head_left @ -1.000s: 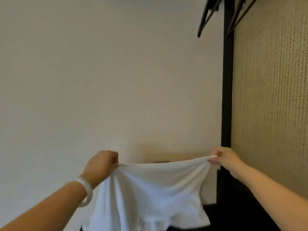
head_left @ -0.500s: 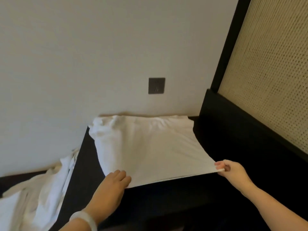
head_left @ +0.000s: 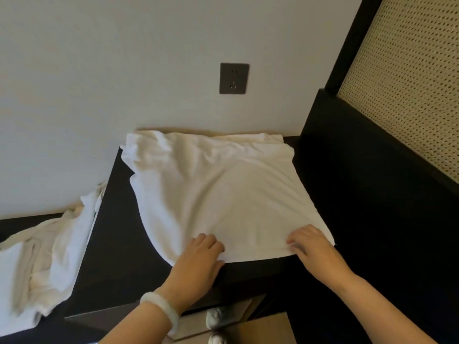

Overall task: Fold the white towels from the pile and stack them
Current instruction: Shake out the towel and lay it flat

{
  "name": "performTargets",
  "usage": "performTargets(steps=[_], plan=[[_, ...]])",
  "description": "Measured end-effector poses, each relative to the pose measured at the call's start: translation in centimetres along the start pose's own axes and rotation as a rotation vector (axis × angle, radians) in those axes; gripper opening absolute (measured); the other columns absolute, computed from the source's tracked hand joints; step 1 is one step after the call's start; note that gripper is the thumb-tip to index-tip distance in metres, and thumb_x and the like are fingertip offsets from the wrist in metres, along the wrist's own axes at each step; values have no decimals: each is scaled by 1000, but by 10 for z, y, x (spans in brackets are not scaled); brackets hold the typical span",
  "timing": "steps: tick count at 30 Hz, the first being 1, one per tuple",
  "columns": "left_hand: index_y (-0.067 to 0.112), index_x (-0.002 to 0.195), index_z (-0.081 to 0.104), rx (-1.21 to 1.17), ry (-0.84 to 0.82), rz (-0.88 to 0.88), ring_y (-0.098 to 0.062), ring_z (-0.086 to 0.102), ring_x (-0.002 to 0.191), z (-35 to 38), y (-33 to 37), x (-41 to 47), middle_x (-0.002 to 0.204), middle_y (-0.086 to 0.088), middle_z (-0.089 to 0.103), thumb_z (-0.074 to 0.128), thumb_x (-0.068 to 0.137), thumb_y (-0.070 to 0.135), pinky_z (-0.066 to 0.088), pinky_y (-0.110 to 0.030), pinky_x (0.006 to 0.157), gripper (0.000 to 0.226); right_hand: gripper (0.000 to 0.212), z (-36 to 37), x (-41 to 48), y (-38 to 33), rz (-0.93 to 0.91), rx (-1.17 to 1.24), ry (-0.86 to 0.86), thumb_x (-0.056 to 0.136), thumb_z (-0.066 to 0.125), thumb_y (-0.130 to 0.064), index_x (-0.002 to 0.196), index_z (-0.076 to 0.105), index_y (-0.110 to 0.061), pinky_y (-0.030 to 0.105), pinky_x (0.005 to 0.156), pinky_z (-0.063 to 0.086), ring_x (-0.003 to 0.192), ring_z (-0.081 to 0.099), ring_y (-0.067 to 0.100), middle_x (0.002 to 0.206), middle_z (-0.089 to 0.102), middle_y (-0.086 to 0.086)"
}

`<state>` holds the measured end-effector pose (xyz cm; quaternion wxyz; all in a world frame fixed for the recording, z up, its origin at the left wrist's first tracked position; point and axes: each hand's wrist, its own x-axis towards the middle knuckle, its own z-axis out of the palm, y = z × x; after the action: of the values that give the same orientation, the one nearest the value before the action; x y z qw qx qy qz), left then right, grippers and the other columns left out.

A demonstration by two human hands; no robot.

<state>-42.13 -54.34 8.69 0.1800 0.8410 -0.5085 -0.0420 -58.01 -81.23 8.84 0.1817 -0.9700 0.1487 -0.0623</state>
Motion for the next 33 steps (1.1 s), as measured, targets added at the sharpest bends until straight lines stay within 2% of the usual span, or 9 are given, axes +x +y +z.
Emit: performTargets(steps=[2, 5, 10, 13, 17, 22, 25, 28, 33], plan=[[25, 120, 57, -20, -6, 3, -15, 47, 106, 9, 6, 12, 116, 9, 51, 48, 99, 35, 35, -25, 90, 25, 14, 6, 0, -4, -9, 18, -9, 95, 62, -13, 105, 70, -20, 20, 98, 40, 103, 49, 3, 104, 58, -15], [23, 111, 58, -14, 16, -2, -18, 48, 99, 16, 8, 18, 109, 6, 51, 45, 100, 30, 34, -25, 83, 19, 14, 11, -3, -3, 11, 41, 32, 94, 63, -9, 105, 70, -16, 15, 96, 39, 103, 53, 5, 105, 60, -10], [25, 111, 60, -58, 14, -24, -13, 46, 100, 15, 1, 25, 110, 9, 52, 43, 102, 33, 36, -22, 87, 20, 12, 10, -4, 0, -8, 1, 67, 92, 65, -6, 102, 71, -10, 26, 93, 50, 98, 59, 12, 102, 63, -3], [23, 112, 61, -91, 10, -15, -11, 47, 101, 11, 0, 28, 109, 9, 53, 45, 102, 34, 37, -21, 87, 22, 12, 9, -5, 2, 50, 113, 122, 93, 64, -6, 98, 71, -13, 25, 92, 48, 95, 59, 8, 97, 62, -9], [20, 111, 57, 35, -38, 56, -17, 47, 95, 10, 3, 28, 109, 4, 52, 41, 102, 27, 40, -29, 84, 20, 14, 8, -7, 7, 71, 157, 126, 93, 63, -8, 98, 70, -19, 24, 91, 48, 97, 57, 5, 95, 60, -15], [19, 96, 61, 216, -81, 130, -18, 53, 77, 4, 14, 30, 91, 1, 58, 61, 86, 18, 43, -29, 68, 9, 12, 7, -6, 7, 65, 151, 102, 95, 62, -9, 98, 69, -18, 28, 92, 49, 97, 56, 6, 96, 60, -11], [19, 92, 62, 238, -58, 149, -16, 53, 75, -6, 18, 33, 88, 2, 59, 63, 85, 15, 44, -26, 67, 8, 14, 2, -4, 4, 69, 174, 125, 96, 59, -9, 97, 68, -19, 25, 90, 48, 96, 56, 5, 95, 59, -13], [23, 80, 64, 209, -14, 233, -10, 50, 66, -17, 20, 27, 77, 8, 55, 76, 72, 16, 43, -22, 58, 16, 17, -6, -10, 7, -11, 135, 173, 93, 61, -5, 94, 67, -20, 21, 84, 46, 92, 57, 8, 92, 59, -14], [26, 84, 65, 281, -135, 289, -10, 52, 68, -9, 16, 8, 82, 10, 57, 81, 65, 20, 46, -20, 60, 26, 19, 0, -26, 14, -130, -42, 6, 86, 73, -5, 98, 70, -20, 27, 84, 51, 94, 56, 9, 101, 61, -12]])
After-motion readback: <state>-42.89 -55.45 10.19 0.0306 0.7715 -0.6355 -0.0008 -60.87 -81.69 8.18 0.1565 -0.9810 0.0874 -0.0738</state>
